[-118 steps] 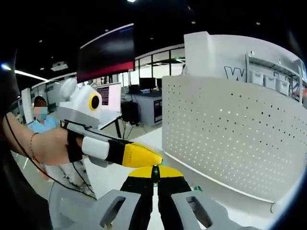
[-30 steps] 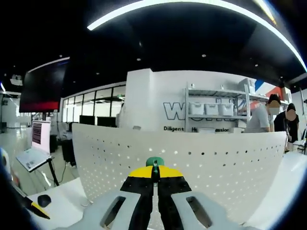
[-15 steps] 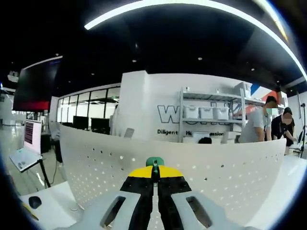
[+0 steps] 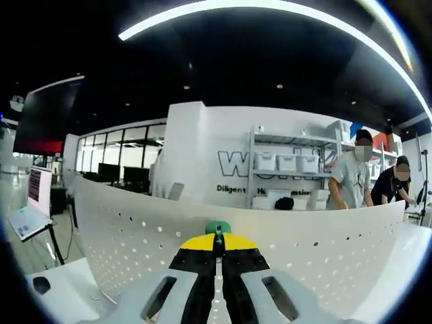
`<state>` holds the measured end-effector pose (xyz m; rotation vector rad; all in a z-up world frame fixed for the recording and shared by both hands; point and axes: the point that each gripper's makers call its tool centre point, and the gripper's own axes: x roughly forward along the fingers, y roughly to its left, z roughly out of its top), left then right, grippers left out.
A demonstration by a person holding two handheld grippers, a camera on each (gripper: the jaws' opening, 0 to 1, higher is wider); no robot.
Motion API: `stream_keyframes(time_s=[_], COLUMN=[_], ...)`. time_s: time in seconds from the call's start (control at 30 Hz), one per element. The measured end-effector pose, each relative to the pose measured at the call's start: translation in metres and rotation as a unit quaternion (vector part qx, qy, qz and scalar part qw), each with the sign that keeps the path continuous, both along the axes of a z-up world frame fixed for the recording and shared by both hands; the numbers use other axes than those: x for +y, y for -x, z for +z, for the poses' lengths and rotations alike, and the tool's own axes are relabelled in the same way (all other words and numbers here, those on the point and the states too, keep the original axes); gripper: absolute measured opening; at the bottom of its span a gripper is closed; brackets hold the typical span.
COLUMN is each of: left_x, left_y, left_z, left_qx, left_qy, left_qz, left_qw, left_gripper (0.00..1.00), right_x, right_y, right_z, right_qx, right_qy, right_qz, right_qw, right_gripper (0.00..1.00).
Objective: Insert the hook assembly into the mounting plate slot until the hook locks in place.
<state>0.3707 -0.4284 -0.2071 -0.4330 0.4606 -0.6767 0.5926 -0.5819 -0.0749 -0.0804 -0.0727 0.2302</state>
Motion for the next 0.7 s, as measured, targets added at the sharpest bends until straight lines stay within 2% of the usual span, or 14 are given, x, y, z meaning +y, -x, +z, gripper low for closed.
stream_keyframes(time_s=[0.2, 0.47, 0.7], left_x=[0.000, 0.005, 0.011], left_y=[-0.002, -0.003, -0.005], left_z=[0.001, -0.002, -0.003], left_qx=[-0.005, -0.002, -0.004], left_qy=[-0.005, -0.007, -0.008], left_qz=[-0.001, 0.004, 0.010], left_qw=[1.0000, 1.0000, 0.9999], left_gripper=[0.60, 0.57, 0.56], right_x=[-0.001, 0.001, -0.002], right_y=[0.000, -0.002, -0.003], right_z=[0.000, -0.008, -0.014], right_qx=[0.000, -0.006, -0.031], right_qy=[-0.016, -0.004, -0.008], right_qz=[-0.002, -0.005, -0.020], right_qw=[0.9999, 1.0000, 0.9993], right_gripper=[0.00, 0.00, 0.00])
